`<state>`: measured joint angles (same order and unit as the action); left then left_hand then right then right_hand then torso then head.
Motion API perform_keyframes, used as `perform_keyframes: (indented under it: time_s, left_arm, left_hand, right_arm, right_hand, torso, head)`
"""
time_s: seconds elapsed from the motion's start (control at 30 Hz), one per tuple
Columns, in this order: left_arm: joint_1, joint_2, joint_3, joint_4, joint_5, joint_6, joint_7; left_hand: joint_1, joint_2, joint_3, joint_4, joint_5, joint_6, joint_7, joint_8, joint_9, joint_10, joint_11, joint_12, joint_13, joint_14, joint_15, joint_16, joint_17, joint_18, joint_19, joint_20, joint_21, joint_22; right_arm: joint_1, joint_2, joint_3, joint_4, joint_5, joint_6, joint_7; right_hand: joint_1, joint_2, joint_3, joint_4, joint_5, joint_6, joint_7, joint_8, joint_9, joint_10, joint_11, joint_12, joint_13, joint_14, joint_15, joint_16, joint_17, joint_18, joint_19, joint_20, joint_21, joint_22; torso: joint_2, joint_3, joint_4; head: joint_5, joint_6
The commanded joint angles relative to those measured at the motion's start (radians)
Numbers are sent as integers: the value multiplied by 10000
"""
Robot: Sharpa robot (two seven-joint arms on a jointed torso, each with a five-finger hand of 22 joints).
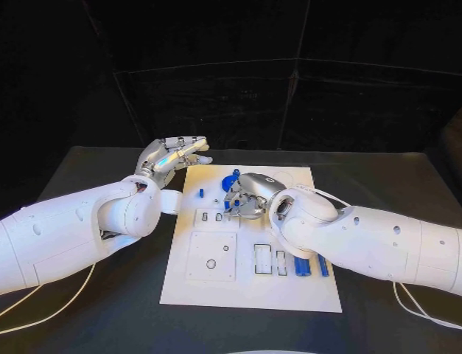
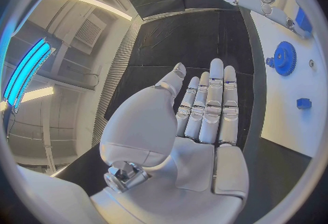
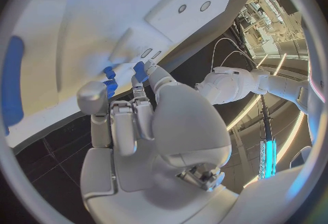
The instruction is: Assemble the parts on the task board
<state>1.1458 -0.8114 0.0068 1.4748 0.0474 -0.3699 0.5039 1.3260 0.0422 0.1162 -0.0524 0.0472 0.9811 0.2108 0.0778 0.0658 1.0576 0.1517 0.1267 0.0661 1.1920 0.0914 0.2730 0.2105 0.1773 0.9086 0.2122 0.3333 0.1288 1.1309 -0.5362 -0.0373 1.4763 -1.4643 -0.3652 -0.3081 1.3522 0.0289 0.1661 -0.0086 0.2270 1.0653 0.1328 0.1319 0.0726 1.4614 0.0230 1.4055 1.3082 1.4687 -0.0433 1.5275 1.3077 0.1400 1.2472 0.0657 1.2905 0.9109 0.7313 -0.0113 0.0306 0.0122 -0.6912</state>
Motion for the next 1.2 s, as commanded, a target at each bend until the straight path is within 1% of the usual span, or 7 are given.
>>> perform_keyframes:
  time_s: [0.03, 0.47, 0.67, 0.73, 0.87, 1.07, 1.2]
  left_arm:
    - [17, 30, 7, 9, -59, 148, 53]
    - [16, 69, 7, 4, -59, 178, 42]
    - [16, 70, 7, -8, -59, 184, 37]
    - [16, 69, 7, -11, -59, 185, 35]
    - [15, 71, 7, -22, -58, 190, 32]
    - [14, 74, 7, -35, -58, 193, 29]
    - [14, 71, 7, -39, -58, 193, 28]
  left_hand:
    - [-115, 23, 49, -6, 42, 31, -1, -44, -1, 39, 2, -25, 4, 44, 11, -42, 10, 66, 71, -12, -36, -16]
    - [-115, 23, 49, -6, 42, 31, -1, -44, -1, 39, 2, -25, 4, 44, 11, -42, 10, 66, 71, -12, -36, -16]
    - [-115, 23, 49, -6, 42, 31, -1, -44, -1, 39, 2, -25, 4, 44, 11, -42, 10, 66, 71, -12, -36, -16]
    - [-115, 23, 49, -6, 42, 31, -1, -44, -1, 39, 2, -25, 4, 44, 11, -42, 10, 66, 71, -12, -36, -16]
    - [-115, 23, 49, -6, 42, 31, -1, -44, -1, 39, 2, -25, 4, 44, 11, -42, 10, 66, 71, -12, -36, -16]
    - [-115, 23, 49, -6, 42, 31, -1, -44, -1, 39, 2, -25, 4, 44, 11, -42, 10, 66, 71, -12, -36, -16]
    - [-115, 23, 49, -6, 42, 31, -1, -44, -1, 39, 2, -25, 4, 44, 11, -42, 10, 66, 71, -12, -36, -16]
  right_arm:
    - [-31, 61, -3, -16, -419, 305, -119]
    - [-202, 189, -19, -141, -500, 543, -128]
    - [-240, 182, -21, -189, -611, 626, -194]
    - [-245, 172, -21, -191, -634, 651, -205]
    - [-250, 158, -21, -179, -664, 732, -210]
    - [-254, 130, -22, -127, -688, 894, -188]
    - [-255, 106, -23, -91, -710, 978, -184]
  right_hand:
    - [-4, 72, 45, -13, 28, 588, -348, 34, 17, 20, -62, -16, 808, 809, -67, 17, 1564, -177, 31, -45, 42, -9]
    - [-41, -4, 84, -29, 80, 582, -342, 20, 15, 11, -62, -32, 798, 804, -72, 8, 1543, -176, 23, -53, 31, -26]
    - [-108, -72, 106, -19, 86, 548, -326, -10, 6, -1, -51, -50, 785, 802, -67, 2, 1530, -172, 7, -54, 14, -57]
    - [-118, -90, 112, -21, 84, 538, -322, -18, 4, -6, -48, -57, 779, 800, -66, 0, 1525, -172, 5, -53, 11, -61]
    - [-153, -170, 138, -35, 68, 496, -303, -54, -7, -26, -33, -85, 755, 795, -56, -11, 1501, -169, -11, -48, -6, -90]
    - [-291, -366, 163, -27, 86, 420, -256, -127, -23, -55, 6, -122, 727, 792, -25, -19, 1486, -167, -27, -26, -29, -121]
    - [-350, -459, 178, -26, 107, 364, -228, -173, -32, -76, 29, -148, 705, 788, -8, -26, 1472, -164, -39, -12, -44, -142]
  torso:
    - [7, 5, -8]
    - [3, 2, -7]
    - [8, 12, -8]
    - [4, 4, -14]
    - [0, 3, -11]
    - [3, 9, -6]
    - [-2, 2, -7]
  head:
    - [-14, -15]
    - [11, -55]
    - [27, -102]
    - [35, -116]
    - [36, -124]
    - [34, -131]
    - [34, -140]
